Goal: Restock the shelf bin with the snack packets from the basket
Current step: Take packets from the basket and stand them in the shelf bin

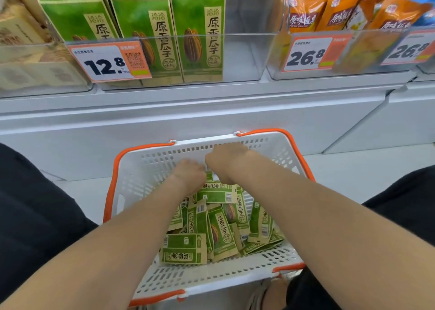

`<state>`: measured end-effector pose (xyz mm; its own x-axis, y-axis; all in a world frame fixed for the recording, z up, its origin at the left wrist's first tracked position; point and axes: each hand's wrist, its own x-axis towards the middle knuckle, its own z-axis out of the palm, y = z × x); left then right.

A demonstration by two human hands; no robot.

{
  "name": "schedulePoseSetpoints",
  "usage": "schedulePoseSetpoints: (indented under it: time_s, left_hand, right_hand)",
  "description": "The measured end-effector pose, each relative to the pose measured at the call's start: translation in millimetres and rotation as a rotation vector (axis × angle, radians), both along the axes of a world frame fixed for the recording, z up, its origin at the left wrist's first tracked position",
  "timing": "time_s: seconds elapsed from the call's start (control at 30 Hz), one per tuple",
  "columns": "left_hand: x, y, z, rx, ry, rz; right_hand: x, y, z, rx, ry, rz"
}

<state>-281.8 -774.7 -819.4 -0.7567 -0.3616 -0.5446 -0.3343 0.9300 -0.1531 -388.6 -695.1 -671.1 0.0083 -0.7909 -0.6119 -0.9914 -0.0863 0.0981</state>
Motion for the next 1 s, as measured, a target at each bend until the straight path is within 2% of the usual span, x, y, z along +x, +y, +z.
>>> schedulePoseSetpoints:
  time_s: [0.07, 0.2, 0.37, 0.5, 0.57, 0.63, 0.8, 0.93, 1.0]
  left_hand:
    - [2, -5, 5, 0.054, 0.122, 0.056]
    - [5, -18, 23, 0.372, 0.280, 0.322]
    - [0, -17, 67, 0.692, 0.706, 0.499]
    - [-4, -6, 103, 0.876, 1.038, 0.730]
    - [1, -6, 115, 0.882, 1.147, 0.795]
    - [4, -4, 129, 0.811, 1.196, 0.768]
    - [2, 6, 166, 0.374, 0.925, 0.333]
    - [7, -3, 179, 0.357, 0.884, 0.323]
    - [11, -6, 183, 0.453, 0.944, 0.377]
  right_hand:
    - [-4, -1, -2, 0.087, 0.013, -0.089]
    - [-13, -1, 1, 0.211, 0.041, -0.203]
    - [-24, 3, 13, 0.157, 0.076, -0.176]
    - [-36, 7, 25, 0.024, -0.079, -0.260]
    - [-45, 6, 34, -0.054, -0.187, -0.314]
    - [-50, 5, 43, -0.096, -0.253, -0.331]
    - [-46, 6, 58, -0.268, -0.286, -0.233]
    - [-54, 6, 79, -0.469, -0.286, -0.340]
    - [-60, 5, 91, -0.592, -0.339, -0.413]
